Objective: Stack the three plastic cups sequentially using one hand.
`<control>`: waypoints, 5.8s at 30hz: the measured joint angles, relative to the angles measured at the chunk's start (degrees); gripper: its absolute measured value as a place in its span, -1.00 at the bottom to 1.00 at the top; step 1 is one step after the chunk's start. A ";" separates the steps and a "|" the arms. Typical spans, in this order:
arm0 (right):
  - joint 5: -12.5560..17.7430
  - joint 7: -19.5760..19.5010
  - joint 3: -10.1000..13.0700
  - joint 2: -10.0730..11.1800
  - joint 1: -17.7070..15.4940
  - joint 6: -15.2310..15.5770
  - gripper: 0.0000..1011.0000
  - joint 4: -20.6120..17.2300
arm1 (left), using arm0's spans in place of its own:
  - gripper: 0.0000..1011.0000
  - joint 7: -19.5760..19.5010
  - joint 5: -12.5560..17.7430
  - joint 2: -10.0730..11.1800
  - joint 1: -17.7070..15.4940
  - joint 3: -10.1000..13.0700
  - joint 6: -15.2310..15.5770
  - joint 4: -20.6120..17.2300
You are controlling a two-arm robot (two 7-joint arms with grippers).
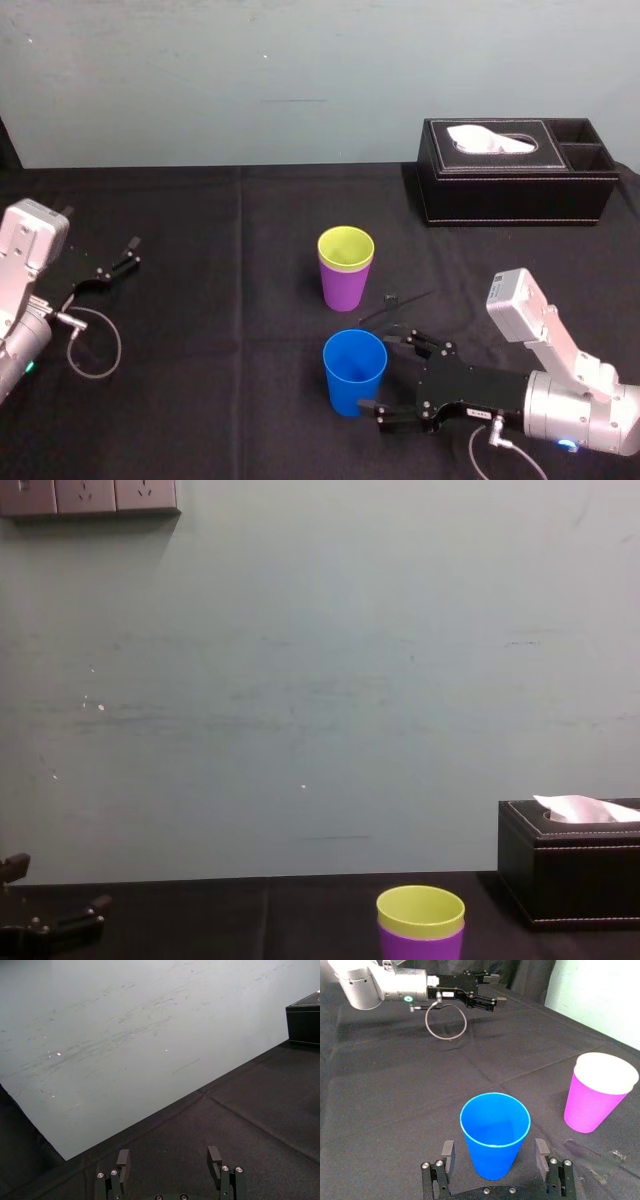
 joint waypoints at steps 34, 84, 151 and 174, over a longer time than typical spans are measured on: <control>-1.23 -0.61 -2.97 -3.25 3.29 1.51 0.87 2.50 | 1.00 0.00 0.00 0.00 0.00 0.00 0.00 0.00; 3.20 -1.34 0.05 0.37 2.21 8.49 0.44 -4.47 | 1.00 0.00 0.00 0.00 0.00 0.00 0.00 0.00; 2.99 -7.08 -4.45 -7.83 23.24 19.37 0.44 5.60 | 1.00 0.00 0.00 0.00 0.00 0.00 0.00 0.00; 2.74 -6.24 -4.82 -9.11 24.73 19.33 0.44 8.47 | 1.00 0.00 0.00 0.00 0.00 0.00 0.00 0.00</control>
